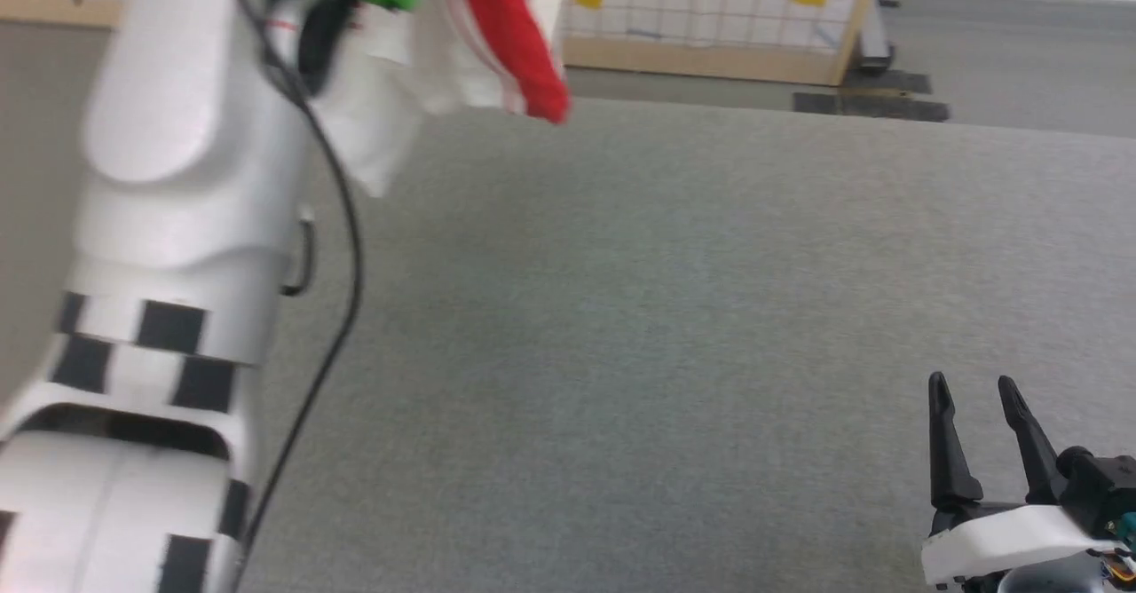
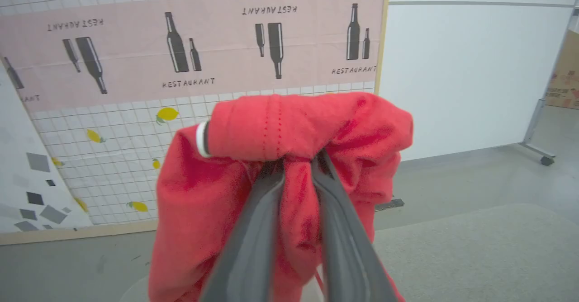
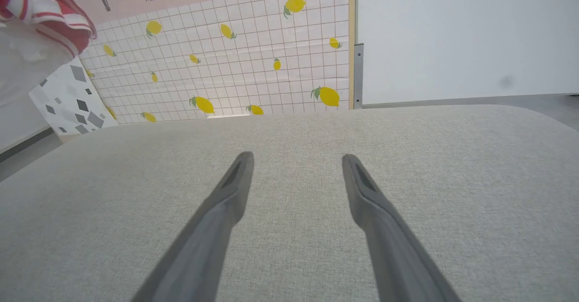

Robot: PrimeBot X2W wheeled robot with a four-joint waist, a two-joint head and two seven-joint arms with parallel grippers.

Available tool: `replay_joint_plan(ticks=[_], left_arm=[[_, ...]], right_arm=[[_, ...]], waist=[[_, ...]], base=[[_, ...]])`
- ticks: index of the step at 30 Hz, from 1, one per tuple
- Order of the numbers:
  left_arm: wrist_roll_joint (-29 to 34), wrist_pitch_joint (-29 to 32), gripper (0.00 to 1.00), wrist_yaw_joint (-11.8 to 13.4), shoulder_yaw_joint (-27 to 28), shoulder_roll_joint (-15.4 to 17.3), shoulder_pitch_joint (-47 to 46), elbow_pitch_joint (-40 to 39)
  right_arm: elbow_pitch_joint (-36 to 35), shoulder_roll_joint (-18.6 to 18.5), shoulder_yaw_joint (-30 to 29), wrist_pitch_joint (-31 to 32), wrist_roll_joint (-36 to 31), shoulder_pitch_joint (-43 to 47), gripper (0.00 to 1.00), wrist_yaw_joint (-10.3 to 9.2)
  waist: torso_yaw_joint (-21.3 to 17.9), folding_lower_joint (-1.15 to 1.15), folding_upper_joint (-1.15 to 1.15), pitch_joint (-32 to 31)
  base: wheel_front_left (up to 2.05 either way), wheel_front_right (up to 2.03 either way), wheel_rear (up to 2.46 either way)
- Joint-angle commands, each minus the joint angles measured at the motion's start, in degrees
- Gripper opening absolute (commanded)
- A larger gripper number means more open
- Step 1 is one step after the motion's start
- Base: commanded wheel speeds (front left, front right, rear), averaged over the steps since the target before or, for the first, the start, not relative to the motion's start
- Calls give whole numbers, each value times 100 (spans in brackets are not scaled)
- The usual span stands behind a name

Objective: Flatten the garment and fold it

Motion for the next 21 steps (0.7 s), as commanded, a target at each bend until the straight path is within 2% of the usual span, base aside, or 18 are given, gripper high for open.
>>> replay_joint_plan(ticks=[1, 9, 17, 21], left_arm=[[-118, -49, 0, -52, -73, -167, 109, 4], [-547, -71, 0, -125, -609, -571, 433, -2], [-1128, -92, 0, -135, -1213, -706, 1203, 204], [-1484, -93, 0, -91, -1815, -713, 1710, 323]], right_arm=[[41, 6, 1, -49, 33, 11, 100, -9], [141, 6, -38, -80, 21, -5, 100, -9], [165, 6, -99, -99, 17, -56, 100, -9], [177, 6, -65, -109, 32, -100, 100, -9]], waist=[[-353, 0, 0, -200], [-966, 0, 0, -187], [-1383, 0, 0, 18], [-1509, 0, 0, 165]], base=[[0, 0, 0], [0, 0, 0], [0, 0, 0], [0, 0, 0]])
